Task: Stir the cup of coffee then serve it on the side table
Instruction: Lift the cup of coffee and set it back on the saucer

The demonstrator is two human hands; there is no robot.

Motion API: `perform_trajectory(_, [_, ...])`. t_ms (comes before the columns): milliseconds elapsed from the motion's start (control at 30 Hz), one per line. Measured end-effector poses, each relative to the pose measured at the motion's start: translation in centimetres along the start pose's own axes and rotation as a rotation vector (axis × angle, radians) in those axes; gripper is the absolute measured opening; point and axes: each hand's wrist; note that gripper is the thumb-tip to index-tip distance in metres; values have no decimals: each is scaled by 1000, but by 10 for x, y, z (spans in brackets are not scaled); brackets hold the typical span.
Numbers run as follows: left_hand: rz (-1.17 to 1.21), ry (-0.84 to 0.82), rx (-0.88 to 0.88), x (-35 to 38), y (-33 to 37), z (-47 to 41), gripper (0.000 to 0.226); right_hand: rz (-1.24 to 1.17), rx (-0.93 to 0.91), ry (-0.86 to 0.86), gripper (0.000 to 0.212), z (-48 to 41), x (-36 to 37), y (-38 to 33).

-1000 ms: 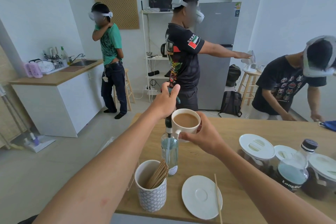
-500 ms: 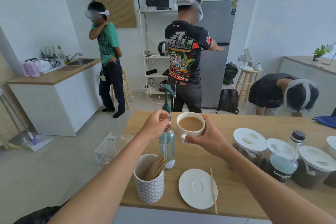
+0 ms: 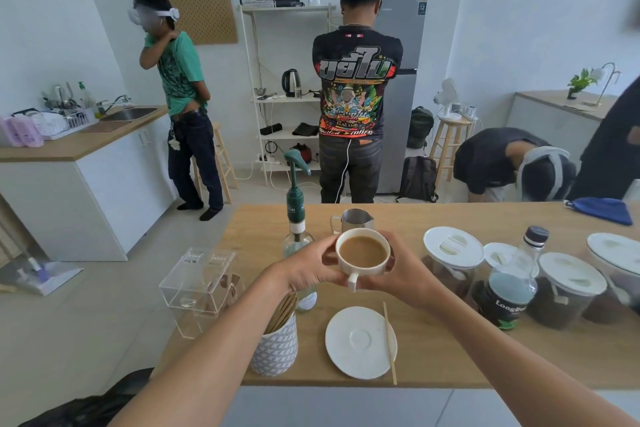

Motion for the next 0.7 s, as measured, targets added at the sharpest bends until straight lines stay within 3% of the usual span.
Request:
perform_trajectory(200, [-2, 75, 1, 22, -24, -9, 77, 7, 65, -58, 90, 13, 1, 23])
perform_trajectory(700, [46, 126, -91, 59, -103, -34, 70, 103, 228, -173, 88, 26, 25, 81])
Point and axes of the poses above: each hand's wrist, its own z-axis away from the middle knuckle, its own x-axis out of the palm, y = z × x, and after that the axes turned 14 degrees about -y, right-handed
